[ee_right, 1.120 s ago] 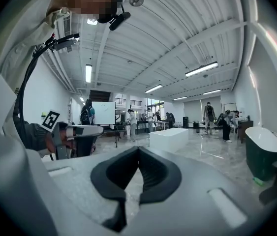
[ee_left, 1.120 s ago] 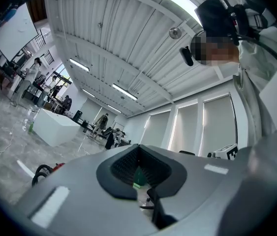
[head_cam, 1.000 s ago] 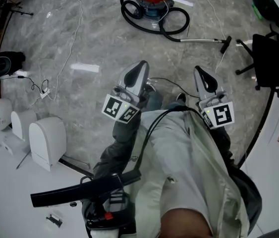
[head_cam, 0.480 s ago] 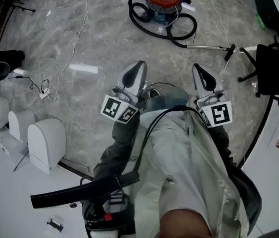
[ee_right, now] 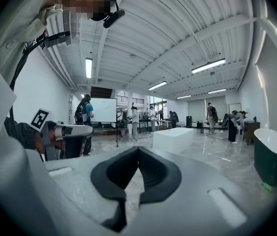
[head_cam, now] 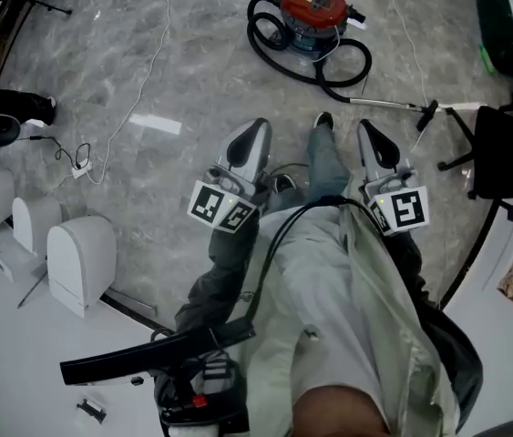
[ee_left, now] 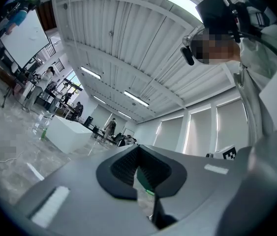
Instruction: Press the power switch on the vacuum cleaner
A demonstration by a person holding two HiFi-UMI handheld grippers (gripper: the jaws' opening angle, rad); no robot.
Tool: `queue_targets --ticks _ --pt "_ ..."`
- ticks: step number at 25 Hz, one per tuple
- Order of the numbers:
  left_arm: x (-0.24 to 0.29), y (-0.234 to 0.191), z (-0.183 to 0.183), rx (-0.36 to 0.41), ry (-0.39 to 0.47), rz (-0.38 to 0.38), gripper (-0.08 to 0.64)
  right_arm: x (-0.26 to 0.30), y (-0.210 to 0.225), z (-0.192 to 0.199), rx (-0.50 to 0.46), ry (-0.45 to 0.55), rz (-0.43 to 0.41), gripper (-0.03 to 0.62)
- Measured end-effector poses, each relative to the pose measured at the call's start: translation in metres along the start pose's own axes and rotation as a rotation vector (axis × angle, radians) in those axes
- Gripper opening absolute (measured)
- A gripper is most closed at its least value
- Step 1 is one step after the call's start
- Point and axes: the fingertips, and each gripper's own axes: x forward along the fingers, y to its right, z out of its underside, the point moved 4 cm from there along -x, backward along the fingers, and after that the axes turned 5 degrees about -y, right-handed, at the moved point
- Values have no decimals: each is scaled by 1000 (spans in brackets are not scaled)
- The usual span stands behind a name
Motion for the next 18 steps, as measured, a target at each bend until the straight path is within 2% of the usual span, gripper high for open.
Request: queue_targets --ticks 5,10,18 --pt "33 -34 -3 -1 -5 -69 3 56 31 -1 2 -3 -34 0" --pt "97 -62 -5 3 -21 -105 2 107 84 -10 -22 17 -68 1" --pt "220 -64 -9 -1 -66 -47 3 144 192 -20 3 -56 -61 0"
